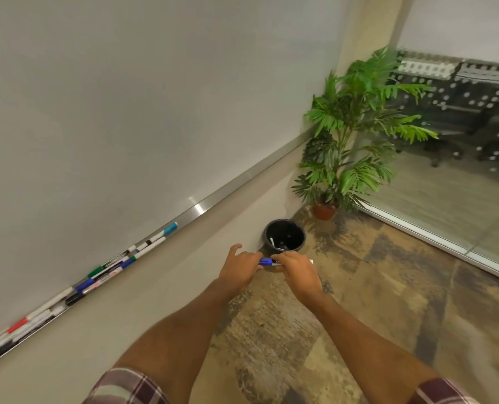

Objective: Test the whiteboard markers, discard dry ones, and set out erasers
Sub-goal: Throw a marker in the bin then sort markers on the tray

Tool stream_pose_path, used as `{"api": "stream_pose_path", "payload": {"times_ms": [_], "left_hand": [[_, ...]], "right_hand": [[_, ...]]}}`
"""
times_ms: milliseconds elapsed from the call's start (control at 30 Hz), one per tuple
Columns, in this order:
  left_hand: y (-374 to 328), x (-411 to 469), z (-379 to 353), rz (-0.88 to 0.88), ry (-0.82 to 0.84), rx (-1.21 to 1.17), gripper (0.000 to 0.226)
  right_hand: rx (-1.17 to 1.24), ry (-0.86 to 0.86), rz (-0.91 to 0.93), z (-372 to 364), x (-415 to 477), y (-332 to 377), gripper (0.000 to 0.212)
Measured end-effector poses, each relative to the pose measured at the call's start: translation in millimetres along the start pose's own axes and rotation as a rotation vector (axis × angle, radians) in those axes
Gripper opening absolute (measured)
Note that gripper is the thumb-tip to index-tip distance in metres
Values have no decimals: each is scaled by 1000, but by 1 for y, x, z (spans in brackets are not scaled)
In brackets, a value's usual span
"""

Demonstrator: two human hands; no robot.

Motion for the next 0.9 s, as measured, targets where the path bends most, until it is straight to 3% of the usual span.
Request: {"api": "stream_pose_path", "payload": {"times_ms": [267, 467, 900], "left_hand": [[-16, 77, -4, -20, 67, -17, 21], [-14, 144, 5, -69, 54, 15, 25], [19, 287, 28, -141, 92, 43, 22]], "right_hand": [[110, 79, -128, 1, 41, -51, 12], [107, 61, -202, -14, 95, -90, 20], [122, 84, -306, -41, 226, -154, 13]]}}
Point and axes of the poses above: each hand's wrist, its own x-axis towards the middle knuckle, its own z-axis out of the back of the hand, y = z × x, the point moved 1 cm from there along x, towards the middle knuckle, and after that the axes turned 1 degree about z, right-handed, at the moved point
